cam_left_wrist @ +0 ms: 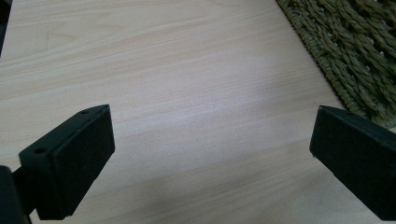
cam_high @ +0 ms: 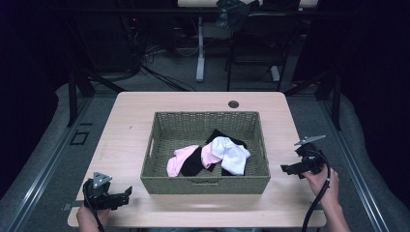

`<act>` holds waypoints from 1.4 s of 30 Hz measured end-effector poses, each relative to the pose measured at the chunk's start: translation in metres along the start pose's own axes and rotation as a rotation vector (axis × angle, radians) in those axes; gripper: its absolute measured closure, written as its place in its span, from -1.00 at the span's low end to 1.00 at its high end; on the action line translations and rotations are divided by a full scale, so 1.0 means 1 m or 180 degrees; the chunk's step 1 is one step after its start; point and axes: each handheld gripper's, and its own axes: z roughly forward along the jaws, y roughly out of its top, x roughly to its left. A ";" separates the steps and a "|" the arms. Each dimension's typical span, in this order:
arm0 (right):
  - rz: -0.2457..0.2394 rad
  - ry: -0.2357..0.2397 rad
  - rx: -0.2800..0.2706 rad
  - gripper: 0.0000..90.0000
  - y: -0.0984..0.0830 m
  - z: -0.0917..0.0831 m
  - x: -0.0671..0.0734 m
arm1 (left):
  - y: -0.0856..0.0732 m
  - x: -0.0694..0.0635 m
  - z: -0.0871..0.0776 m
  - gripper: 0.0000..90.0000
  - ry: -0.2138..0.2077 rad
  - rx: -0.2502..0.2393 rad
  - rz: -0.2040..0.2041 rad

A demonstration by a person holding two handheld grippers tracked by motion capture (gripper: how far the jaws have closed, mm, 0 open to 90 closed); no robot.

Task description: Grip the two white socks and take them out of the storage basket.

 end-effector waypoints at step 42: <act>-0.0142 0.0401 -0.0281 -0.97 0.066 -0.077 0.006 | 0.002 -0.001 -0.003 -1.00 0.0073 -0.0021 0.0024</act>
